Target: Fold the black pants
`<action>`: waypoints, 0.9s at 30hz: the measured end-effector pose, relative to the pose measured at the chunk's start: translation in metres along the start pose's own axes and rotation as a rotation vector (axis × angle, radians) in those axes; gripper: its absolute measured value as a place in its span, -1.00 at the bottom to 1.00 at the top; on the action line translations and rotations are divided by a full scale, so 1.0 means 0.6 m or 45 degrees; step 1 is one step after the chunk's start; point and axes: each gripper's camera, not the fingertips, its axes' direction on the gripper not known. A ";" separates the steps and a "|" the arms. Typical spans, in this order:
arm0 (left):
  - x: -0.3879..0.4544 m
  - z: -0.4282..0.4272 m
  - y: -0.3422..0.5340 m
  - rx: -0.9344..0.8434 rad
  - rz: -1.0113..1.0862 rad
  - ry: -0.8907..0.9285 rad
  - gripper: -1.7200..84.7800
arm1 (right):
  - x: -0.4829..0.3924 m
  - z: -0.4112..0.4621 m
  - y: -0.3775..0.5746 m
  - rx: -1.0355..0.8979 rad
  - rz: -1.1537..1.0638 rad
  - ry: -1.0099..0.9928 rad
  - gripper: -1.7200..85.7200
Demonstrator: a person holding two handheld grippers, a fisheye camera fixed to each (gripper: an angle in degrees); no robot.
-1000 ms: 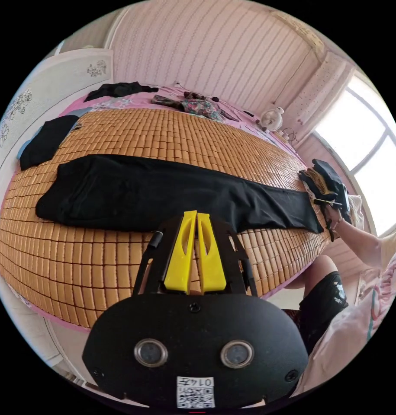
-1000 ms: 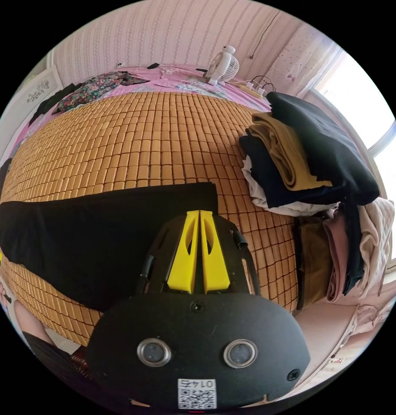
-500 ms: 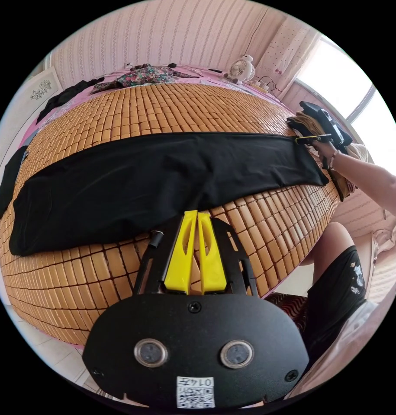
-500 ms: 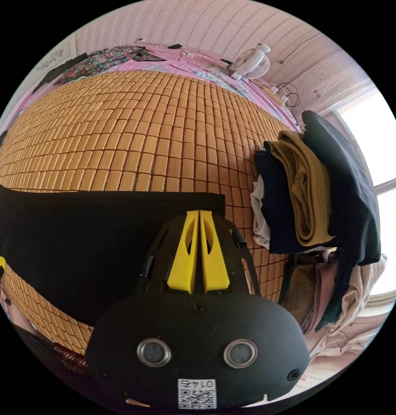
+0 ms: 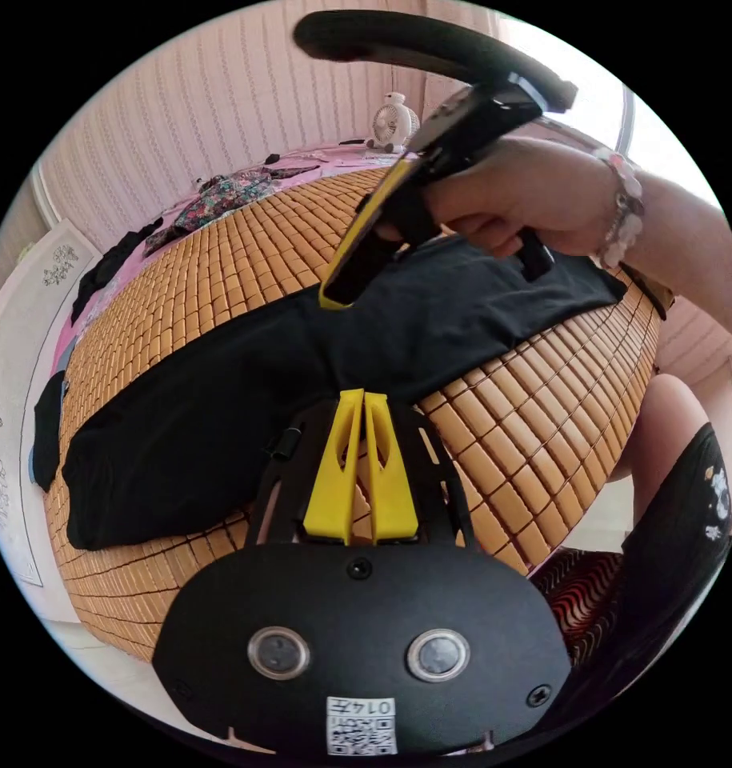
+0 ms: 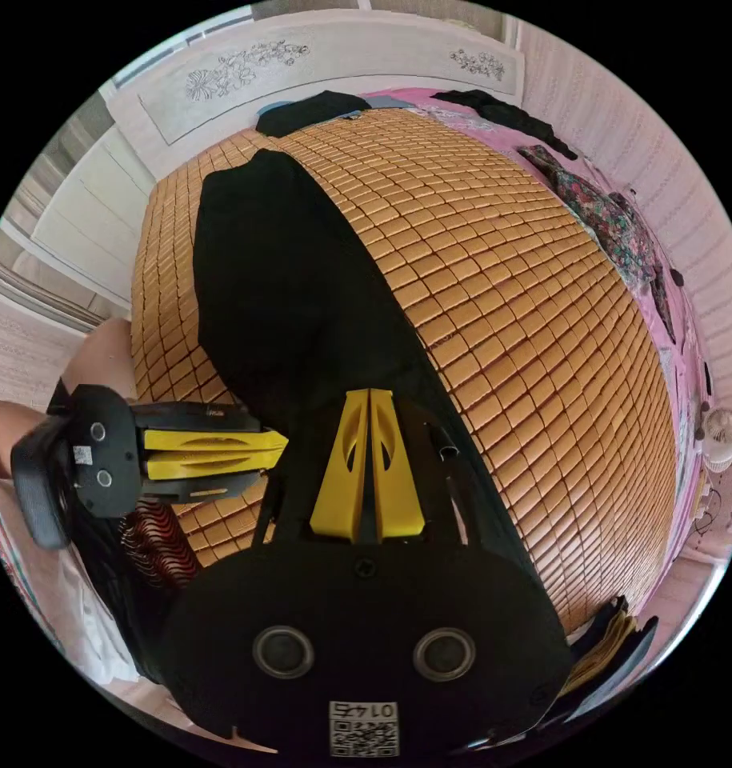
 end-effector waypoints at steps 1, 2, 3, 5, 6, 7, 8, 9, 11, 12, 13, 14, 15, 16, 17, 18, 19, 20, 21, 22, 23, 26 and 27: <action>0.010 0.003 0.001 -0.006 0.024 -0.031 -0.98 | -0.002 0.018 -0.028 -0.096 -0.005 0.032 -0.96; 0.012 0.005 0.001 -0.011 0.021 -0.033 -0.98 | -0.005 0.037 -0.045 -0.172 -0.027 0.051 -0.96; 0.010 0.009 0.002 -0.018 0.004 -0.020 -0.98 | -0.004 0.039 -0.051 -0.187 -0.024 0.058 -0.96; -0.001 0.014 0.006 -0.010 -0.037 0.030 -0.98 | -0.002 0.042 -0.074 -0.312 -0.013 0.043 -0.96; -0.008 0.016 0.009 -0.001 -0.059 0.063 -0.98 | -0.004 0.043 -0.078 -0.340 -0.034 0.052 -0.96; -0.014 0.019 0.010 -0.003 -0.067 0.084 -0.98 | -0.011 0.046 -0.087 -0.391 -0.076 0.076 -0.96; -0.016 0.020 0.010 -0.005 -0.067 0.090 -0.98 | -0.016 0.050 -0.096 -0.444 -0.104 0.100 -0.96; -0.019 0.023 0.010 -0.008 -0.063 0.099 -0.98 | -0.017 0.052 -0.100 -0.469 -0.106 0.109 -0.96; -0.026 0.026 0.010 -0.014 -0.075 0.119 -0.98 | -0.021 0.057 -0.109 -0.530 -0.111 0.142 -0.96; -0.033 0.028 0.008 -0.023 -0.086 0.137 -0.98 | -0.021 0.057 -0.108 -0.532 -0.108 0.149 -0.96; -0.041 0.030 0.005 -0.038 -0.087 0.156 -0.98 | -0.020 0.054 -0.104 -0.521 -0.107 0.160 -0.96; -0.045 0.031 0.003 -0.046 -0.084 0.167 -0.98 | -0.016 0.048 -0.096 -0.487 -0.091 0.156 -0.96; -0.055 0.033 -0.001 -0.060 -0.083 0.196 -0.98 | -0.012 0.044 -0.091 -0.461 -0.066 0.147 -0.96; -0.070 0.034 -0.004 -0.070 -0.098 0.241 -0.98 | 0.003 0.033 -0.077 -0.376 0.021 0.111 -0.96; -0.078 0.035 -0.005 -0.075 -0.108 0.268 -0.98 | 0.019 0.014 -0.047 -0.196 0.120 0.073 -0.95; -0.095 0.033 -0.008 -0.087 -0.116 0.331 -0.98 | 0.026 0.000 -0.024 -0.058 0.164 0.034 -0.95; -0.112 0.028 -0.009 -0.100 -0.107 0.392 -0.98 | 0.039 -0.034 0.038 0.241 0.281 -0.051 -0.94; -0.120 0.022 -0.007 -0.097 -0.108 0.413 -0.98 | 0.052 -0.062 0.110 0.492 0.428 -0.101 -0.94; -0.139 0.002 0.001 -0.052 -0.131 0.433 -0.98 | 0.060 -0.072 0.146 0.568 0.517 -0.120 -0.94; -0.160 -0.021 0.015 0.011 -0.156 0.457 -0.98 | 0.074 -0.085 0.216 0.636 0.689 -0.137 -0.93; -0.172 -0.031 0.023 0.034 -0.164 0.471 -0.98 | 0.084 -0.092 0.284 0.644 0.830 -0.106 -0.93; -0.239 -0.074 0.077 0.117 -0.238 0.434 -0.98 | 0.102 -0.108 0.445 0.511 1.084 0.144 -0.87; -0.273 -0.085 0.099 0.121 -0.301 0.384 -0.98 | 0.107 -0.108 0.473 0.456 1.129 0.205 -0.85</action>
